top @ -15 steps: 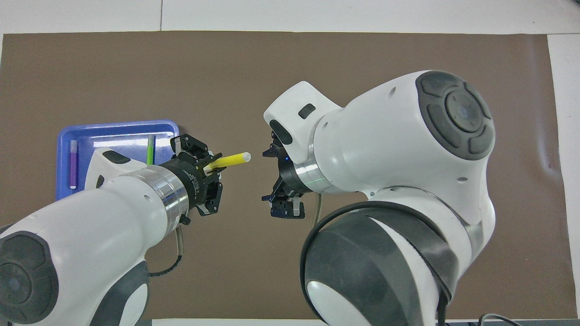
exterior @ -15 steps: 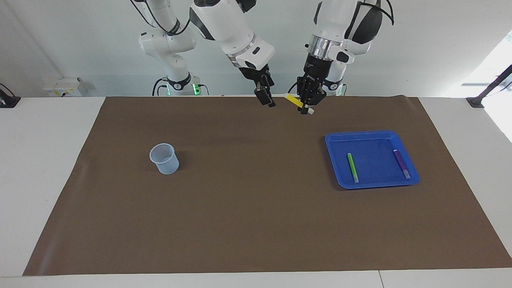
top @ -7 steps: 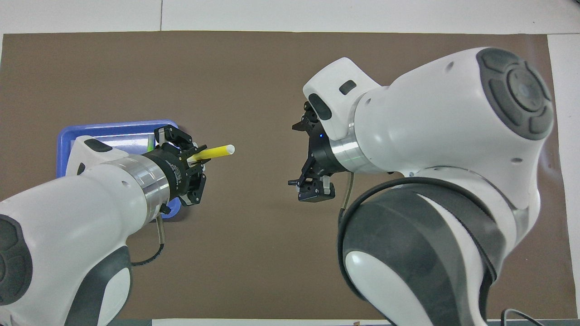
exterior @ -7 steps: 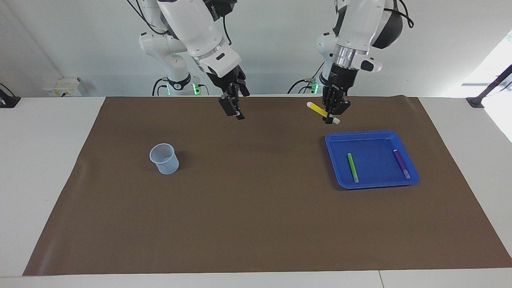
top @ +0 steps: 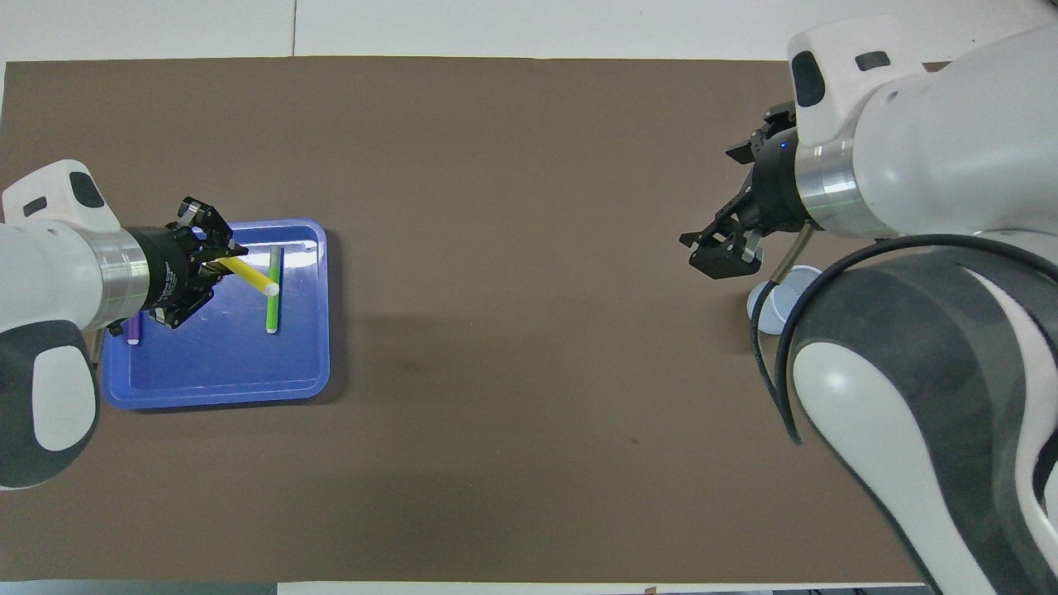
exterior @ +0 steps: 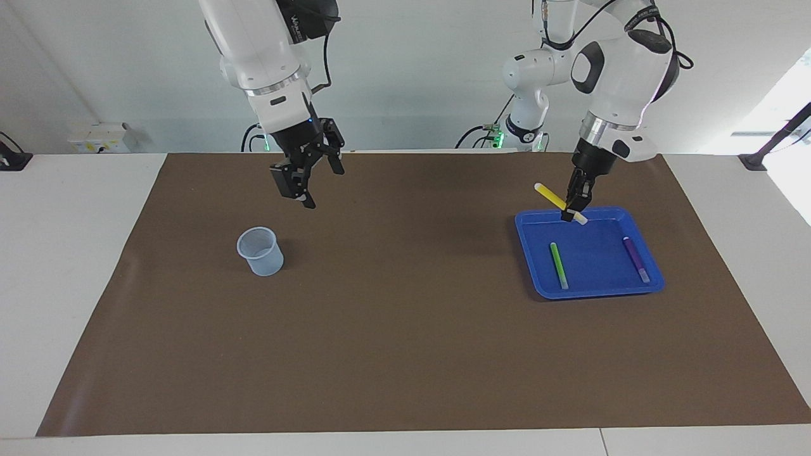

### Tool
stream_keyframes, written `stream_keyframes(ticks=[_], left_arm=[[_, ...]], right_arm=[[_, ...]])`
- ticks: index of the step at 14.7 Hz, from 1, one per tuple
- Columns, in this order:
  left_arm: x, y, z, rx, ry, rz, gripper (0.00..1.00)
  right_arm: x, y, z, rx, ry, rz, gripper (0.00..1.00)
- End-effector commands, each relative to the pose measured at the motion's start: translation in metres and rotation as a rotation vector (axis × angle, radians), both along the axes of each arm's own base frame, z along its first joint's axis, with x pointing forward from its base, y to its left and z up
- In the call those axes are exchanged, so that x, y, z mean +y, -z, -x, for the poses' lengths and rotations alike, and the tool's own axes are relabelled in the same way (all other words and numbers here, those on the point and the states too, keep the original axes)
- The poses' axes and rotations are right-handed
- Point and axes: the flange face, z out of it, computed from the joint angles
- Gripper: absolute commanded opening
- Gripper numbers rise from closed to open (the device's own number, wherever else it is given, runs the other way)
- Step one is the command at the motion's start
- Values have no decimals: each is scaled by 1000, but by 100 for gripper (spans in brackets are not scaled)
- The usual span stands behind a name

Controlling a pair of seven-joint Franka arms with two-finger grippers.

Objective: Right arm passes pens to left for tray arrangement
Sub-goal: 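Lower the yellow pen into the tray while the right gripper withdraws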

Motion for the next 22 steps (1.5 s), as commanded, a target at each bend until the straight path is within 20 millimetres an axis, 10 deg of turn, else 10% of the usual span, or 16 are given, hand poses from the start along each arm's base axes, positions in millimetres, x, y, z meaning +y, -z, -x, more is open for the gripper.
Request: stream_keyframes(ticks=[1, 14, 22], left_arm=[[28, 26, 1, 29, 204, -38, 0], [102, 156, -40, 44, 940, -186, 0], [124, 182, -36, 31, 951, -209, 0]], right_arm=[[-43, 10, 0, 45, 185, 7, 100], [-158, 23, -3, 210, 1072, 0, 100], [-163, 10, 25, 295, 1222, 87, 100]])
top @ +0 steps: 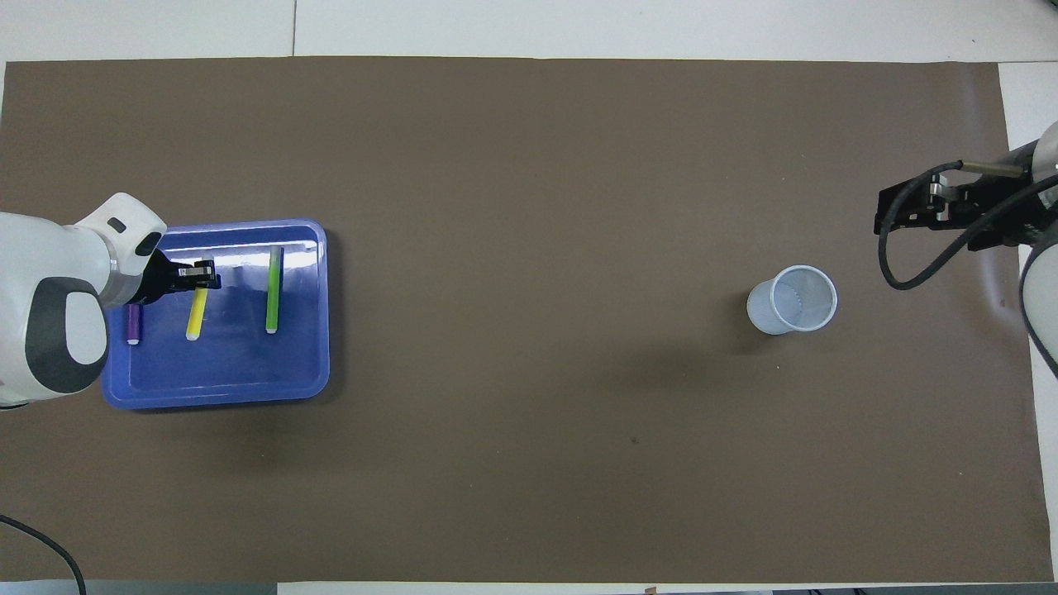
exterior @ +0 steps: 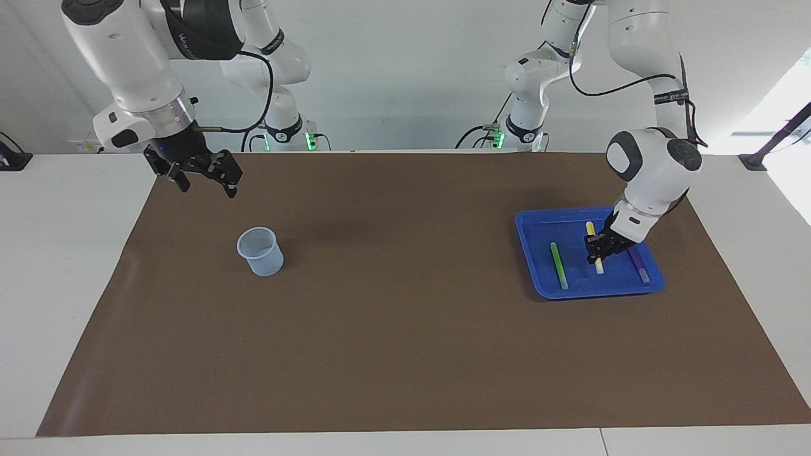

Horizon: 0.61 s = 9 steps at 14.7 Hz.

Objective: Right arm passes pens to left for tray arrangement
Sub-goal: 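Lower the yellow pen into the tray while the right gripper withdraws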

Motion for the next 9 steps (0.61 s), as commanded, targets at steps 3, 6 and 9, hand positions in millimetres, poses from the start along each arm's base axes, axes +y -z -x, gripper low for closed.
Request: stream_keyframes(ticks=[3, 6, 9], left_arm=[[6, 12, 9, 6, 10, -19, 99], [8, 12, 12, 28, 6, -19, 100], [10, 11, 11, 34, 3, -18, 100]], right_arm=[[-6, -7, 13, 1, 46, 6, 100], [-6, -8, 15, 4, 46, -3, 100], [-4, -8, 16, 6, 37, -16, 100]])
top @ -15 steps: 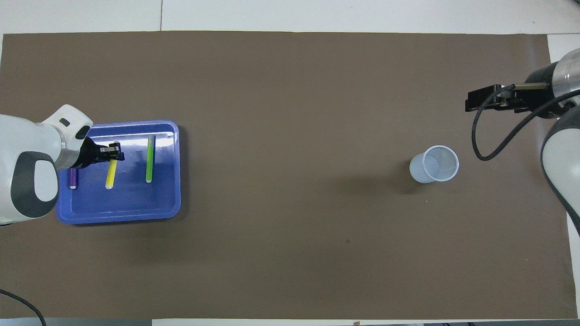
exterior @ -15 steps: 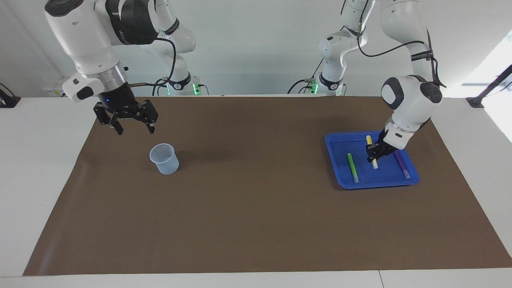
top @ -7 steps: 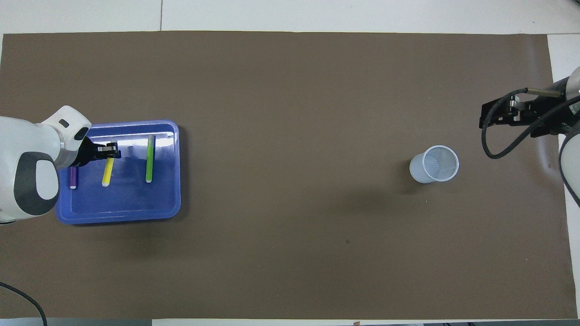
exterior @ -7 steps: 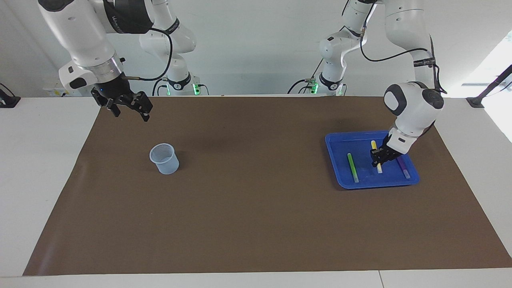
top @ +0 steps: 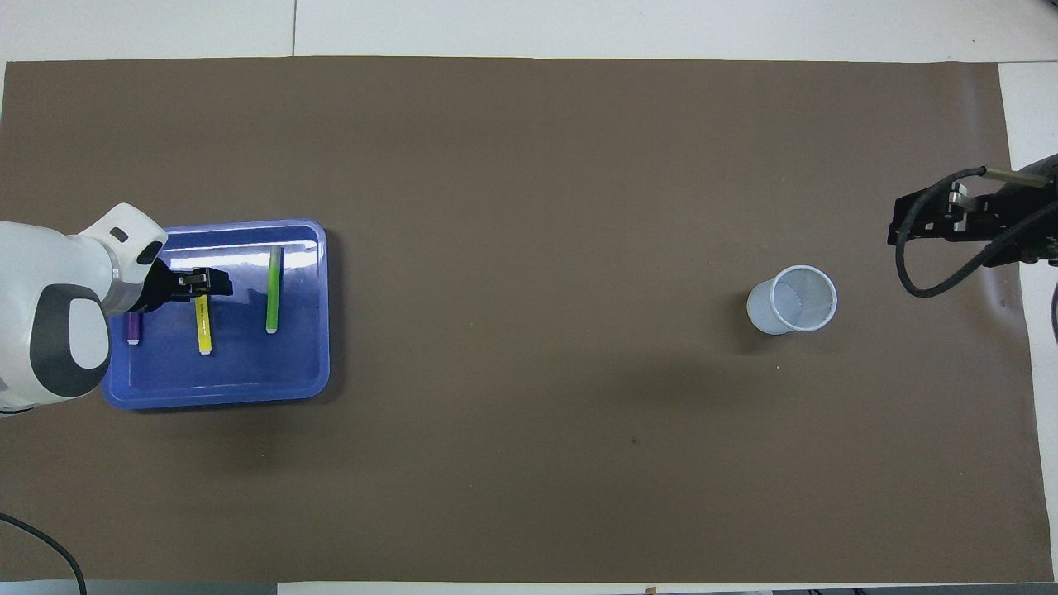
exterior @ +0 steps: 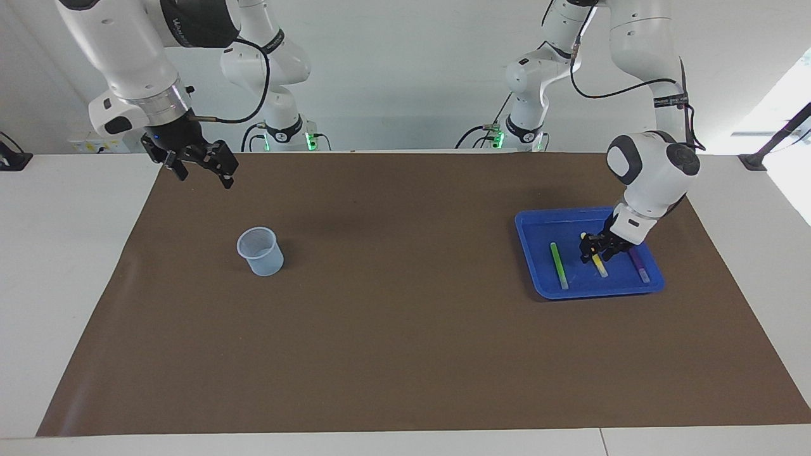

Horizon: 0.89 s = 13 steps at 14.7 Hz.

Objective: Right arm passes pens to left for tray arrangement

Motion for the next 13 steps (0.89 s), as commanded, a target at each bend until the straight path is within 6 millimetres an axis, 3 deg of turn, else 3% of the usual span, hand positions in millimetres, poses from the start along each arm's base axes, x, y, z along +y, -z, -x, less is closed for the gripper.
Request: stream_keyframes(ticks=[1, 3, 9, 13], left_arm=[[5, -2, 5, 20, 5, -17, 100], [7, -14, -1, 30, 6, -15, 100], [0, -98, -27, 134, 4, -2, 100], [-41, -169, -28, 182, -144, -20, 100]], right_arm=[[1, 0, 8, 7, -13, -12, 100], [0, 0, 8, 8, -48, -12, 100], [-2, 1, 9, 9, -68, -11, 100], [-4, 2, 9, 11, -69, 6, 100]])
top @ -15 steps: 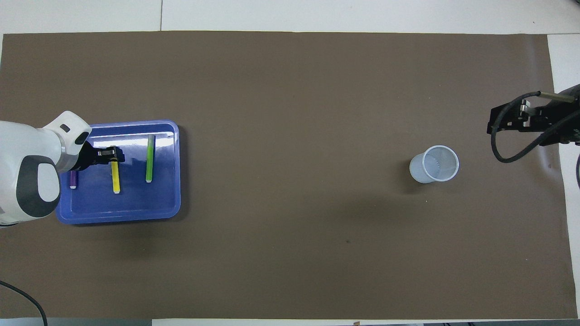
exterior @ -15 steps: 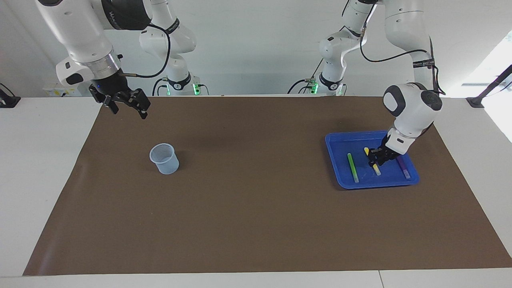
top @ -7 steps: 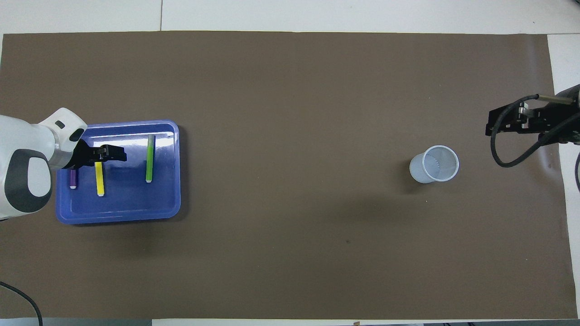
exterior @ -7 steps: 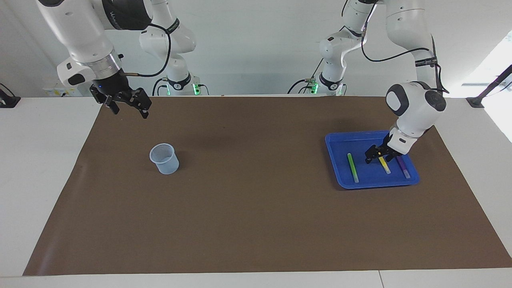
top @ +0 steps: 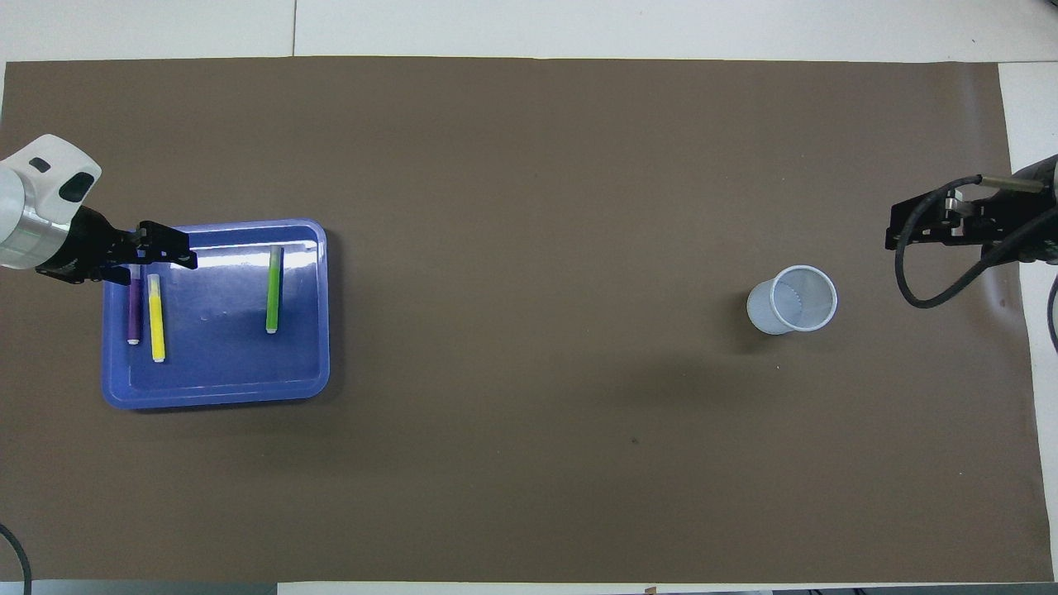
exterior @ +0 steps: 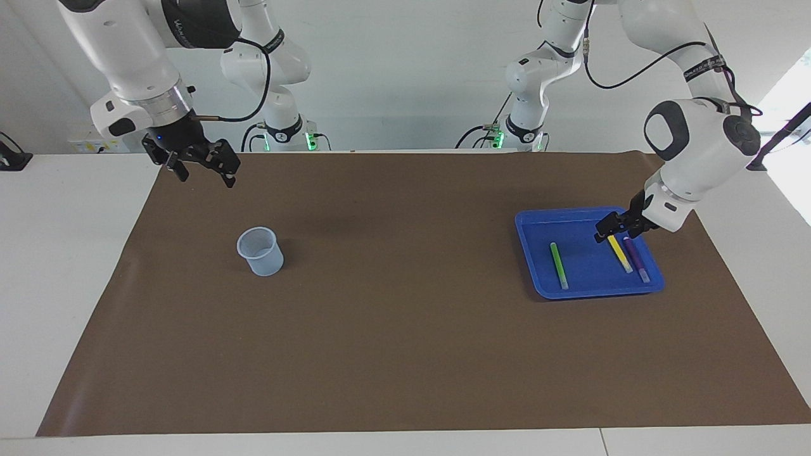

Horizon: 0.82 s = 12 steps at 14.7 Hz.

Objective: Right arm passes pens to left for tray arrangement

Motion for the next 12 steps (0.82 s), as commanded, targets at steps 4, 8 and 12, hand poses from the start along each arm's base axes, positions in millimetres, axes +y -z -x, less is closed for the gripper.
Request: stream_keyframes(ticks=[4, 8, 12], left_arm=[[-41, -107, 42, 60, -14, -101, 100], [-65, -160, 67, 108, 102, -167, 100], [-65, -181, 68, 61, 103, -101, 100]], right_arm=[[-4, -1, 8, 1, -8, 4, 100], [-4, -1, 8, 4, -9, -9, 100], [-4, -1, 8, 4, -9, -9, 100]])
